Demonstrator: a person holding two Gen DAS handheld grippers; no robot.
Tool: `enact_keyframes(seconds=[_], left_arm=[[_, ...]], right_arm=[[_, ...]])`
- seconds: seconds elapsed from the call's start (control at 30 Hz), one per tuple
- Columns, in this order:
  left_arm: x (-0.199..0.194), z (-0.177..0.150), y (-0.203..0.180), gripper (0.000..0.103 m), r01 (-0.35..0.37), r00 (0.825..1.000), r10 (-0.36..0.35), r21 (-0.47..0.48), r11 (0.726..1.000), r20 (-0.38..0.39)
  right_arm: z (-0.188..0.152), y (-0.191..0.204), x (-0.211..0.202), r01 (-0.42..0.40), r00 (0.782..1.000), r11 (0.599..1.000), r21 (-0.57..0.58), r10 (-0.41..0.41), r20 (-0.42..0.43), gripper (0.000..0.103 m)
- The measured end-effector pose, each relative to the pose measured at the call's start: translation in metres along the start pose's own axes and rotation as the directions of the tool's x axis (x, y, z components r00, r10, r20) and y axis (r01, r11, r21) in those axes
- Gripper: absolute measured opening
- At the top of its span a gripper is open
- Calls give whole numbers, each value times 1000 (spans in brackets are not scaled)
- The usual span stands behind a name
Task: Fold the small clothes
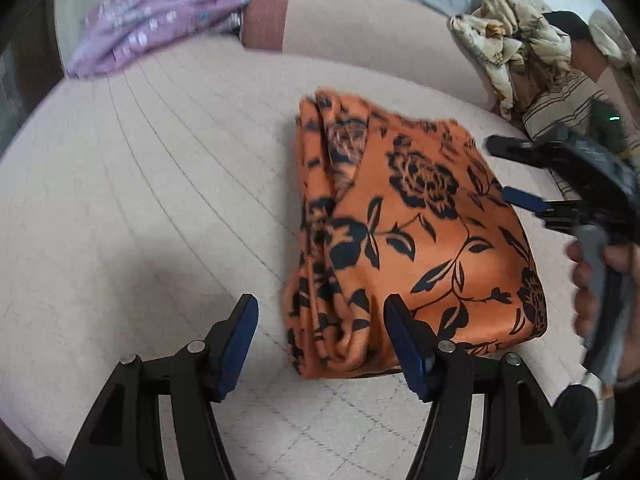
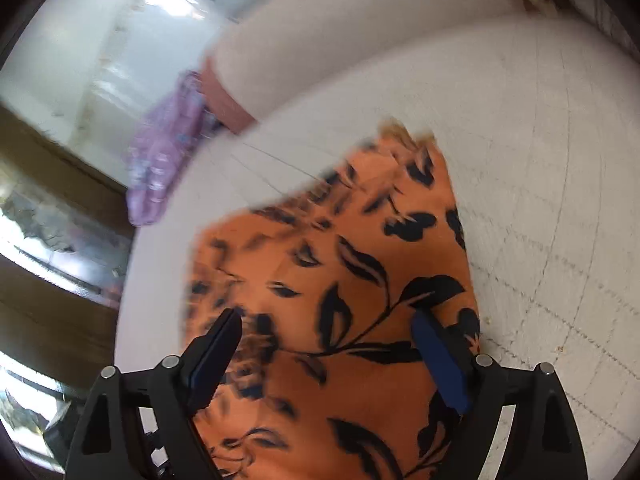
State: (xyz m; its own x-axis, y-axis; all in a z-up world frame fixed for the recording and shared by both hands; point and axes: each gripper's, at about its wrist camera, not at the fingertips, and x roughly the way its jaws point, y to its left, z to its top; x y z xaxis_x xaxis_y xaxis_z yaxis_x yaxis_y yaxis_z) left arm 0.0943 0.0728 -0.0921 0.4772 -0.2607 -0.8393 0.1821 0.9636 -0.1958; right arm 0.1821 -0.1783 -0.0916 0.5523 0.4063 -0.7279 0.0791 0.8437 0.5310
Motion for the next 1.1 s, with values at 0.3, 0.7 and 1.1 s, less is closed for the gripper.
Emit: enact_keyframes(seconds=[0.3, 0.7, 1.1], left_arm=[[-36, -12, -2, 70, -23, 999, 23, 11, 1000, 45], [-79, -22, -13, 76, -46, 994, 43, 23, 999, 103], [-96, -30, -33, 89, -247, 951, 231, 57, 967, 207]], right_arm=[[-85, 10, -39, -26, 1000, 998, -55, 25, -10, 89], [-121, -9, -57, -13, 999, 999, -53, 11, -37, 93], [-153, 37, -149, 312, 943, 909, -276, -261, 204, 94]])
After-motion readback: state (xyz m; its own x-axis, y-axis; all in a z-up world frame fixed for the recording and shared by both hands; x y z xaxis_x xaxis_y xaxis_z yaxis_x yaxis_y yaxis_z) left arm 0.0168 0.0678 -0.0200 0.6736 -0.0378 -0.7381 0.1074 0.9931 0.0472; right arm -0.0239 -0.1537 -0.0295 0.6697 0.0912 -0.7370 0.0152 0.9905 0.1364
